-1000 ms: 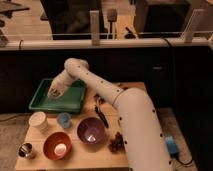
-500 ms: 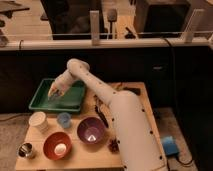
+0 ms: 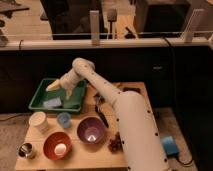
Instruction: Place sponge in tray
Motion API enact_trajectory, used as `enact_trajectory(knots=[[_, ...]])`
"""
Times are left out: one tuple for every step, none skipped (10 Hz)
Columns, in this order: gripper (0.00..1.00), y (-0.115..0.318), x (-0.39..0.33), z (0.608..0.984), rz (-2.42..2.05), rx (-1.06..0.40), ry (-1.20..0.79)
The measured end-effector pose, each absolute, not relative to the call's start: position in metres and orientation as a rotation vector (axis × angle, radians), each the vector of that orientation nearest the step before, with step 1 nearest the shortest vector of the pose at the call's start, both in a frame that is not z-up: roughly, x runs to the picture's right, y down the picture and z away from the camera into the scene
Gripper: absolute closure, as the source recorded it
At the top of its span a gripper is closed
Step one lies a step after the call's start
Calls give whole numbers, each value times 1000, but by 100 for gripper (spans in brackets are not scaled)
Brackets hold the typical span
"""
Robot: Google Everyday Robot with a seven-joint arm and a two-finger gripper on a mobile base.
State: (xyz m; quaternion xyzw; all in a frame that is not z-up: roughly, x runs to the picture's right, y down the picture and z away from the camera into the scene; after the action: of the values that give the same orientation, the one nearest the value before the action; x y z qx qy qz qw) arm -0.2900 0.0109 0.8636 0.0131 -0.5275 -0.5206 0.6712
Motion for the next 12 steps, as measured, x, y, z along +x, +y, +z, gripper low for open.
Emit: enact_trajectory(knots=[[20, 8, -287, 856, -1174, 16, -1165], [20, 8, -288, 846, -1174, 5, -1147], [20, 10, -291, 836, -1176, -5, -1133], [20, 12, -295, 820, -1177, -19, -1108], [20, 11, -298, 814, -1176, -29, -1088], [20, 12, -300, 814, -1178, -30, -1088], [20, 12, -300, 814, -1178, -30, -1088], [20, 12, -298, 814, -1176, -31, -1087], [20, 11, -297, 814, -1176, -31, -1086], [20, 12, -298, 814, -1176, -31, -1087], [20, 12, -299, 814, -1176, -30, -1088], [20, 12, -299, 814, -1177, -30, -1088]])
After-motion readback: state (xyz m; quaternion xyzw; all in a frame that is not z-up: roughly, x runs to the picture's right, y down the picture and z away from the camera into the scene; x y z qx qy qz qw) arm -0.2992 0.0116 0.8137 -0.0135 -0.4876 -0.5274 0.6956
